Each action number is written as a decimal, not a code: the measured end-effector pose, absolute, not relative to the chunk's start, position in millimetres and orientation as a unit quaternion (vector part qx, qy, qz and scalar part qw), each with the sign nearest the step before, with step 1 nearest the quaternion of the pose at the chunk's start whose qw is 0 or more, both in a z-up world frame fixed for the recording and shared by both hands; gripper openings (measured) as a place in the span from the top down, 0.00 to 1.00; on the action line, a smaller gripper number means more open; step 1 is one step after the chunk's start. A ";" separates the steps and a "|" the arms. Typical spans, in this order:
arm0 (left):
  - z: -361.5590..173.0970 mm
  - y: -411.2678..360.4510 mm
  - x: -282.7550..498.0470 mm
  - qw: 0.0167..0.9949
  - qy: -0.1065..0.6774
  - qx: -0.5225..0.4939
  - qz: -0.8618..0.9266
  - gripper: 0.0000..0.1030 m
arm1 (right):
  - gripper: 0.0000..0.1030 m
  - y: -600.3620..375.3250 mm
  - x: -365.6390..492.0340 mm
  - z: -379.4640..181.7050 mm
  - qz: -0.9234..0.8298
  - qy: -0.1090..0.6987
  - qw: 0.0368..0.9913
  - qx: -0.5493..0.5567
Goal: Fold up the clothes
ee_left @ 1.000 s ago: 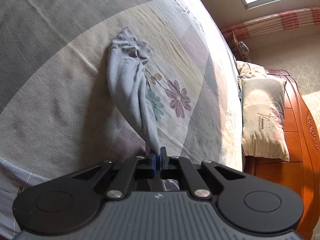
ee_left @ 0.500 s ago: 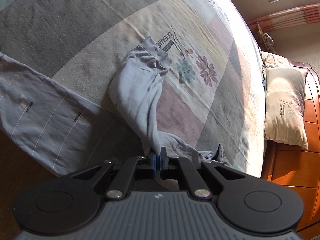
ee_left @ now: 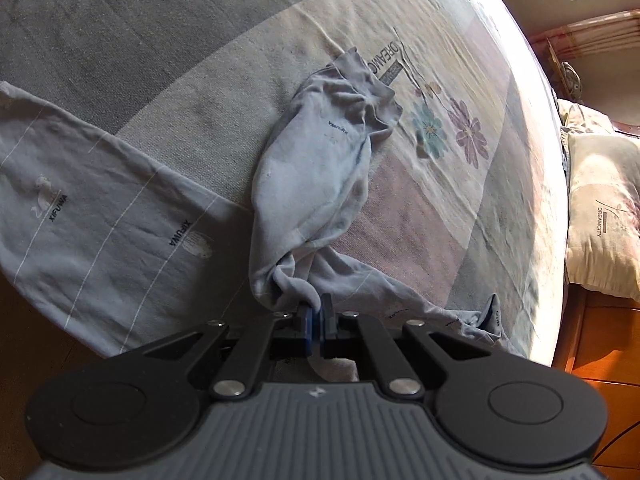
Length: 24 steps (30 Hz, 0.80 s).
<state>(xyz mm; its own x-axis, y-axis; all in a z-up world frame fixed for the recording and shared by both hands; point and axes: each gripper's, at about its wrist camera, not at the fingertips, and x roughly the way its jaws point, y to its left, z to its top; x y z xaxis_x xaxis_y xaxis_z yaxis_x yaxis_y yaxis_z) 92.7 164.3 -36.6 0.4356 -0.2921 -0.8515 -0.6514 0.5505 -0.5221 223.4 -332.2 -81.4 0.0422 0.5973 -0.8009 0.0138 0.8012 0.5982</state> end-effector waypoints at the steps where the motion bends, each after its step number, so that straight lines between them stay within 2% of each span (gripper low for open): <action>1: -37.6 162.6 94.1 0.713 0.520 -0.454 0.124 0.99 | 0.61 -340.5 222.9 -85.5 0.200 0.652 0.682 0.264; 5: -41.3 158.5 98.4 0.710 0.534 -0.444 0.120 0.99 | 0.62 -364.4 217.7 -102.5 0.153 0.628 0.665 0.374; 8: -45.3 161.2 100.4 0.700 0.537 -0.453 0.124 0.99 | 0.65 -375.0 210.1 -114.8 0.130 0.612 0.648 0.434; 14: -47.3 158.1 108.9 0.700 0.547 -0.444 0.118 0.98 | 0.72 -388.0 199.0 -124.7 0.083 0.563 0.652 0.501; 17: -52.2 156.4 111.1 0.696 0.549 -0.448 0.118 0.98 | 0.79 -386.4 196.9 -128.8 0.076 0.554 0.655 0.509; 19: -56.2 156.1 110.8 0.691 0.550 -0.453 0.120 0.98 | 0.93 -385.9 192.4 -132.6 0.067 0.547 0.653 0.518; 24: -61.3 155.6 110.0 0.689 0.555 -0.450 0.122 0.98 | 0.99 -381.4 186.1 -137.1 0.047 0.532 0.651 0.539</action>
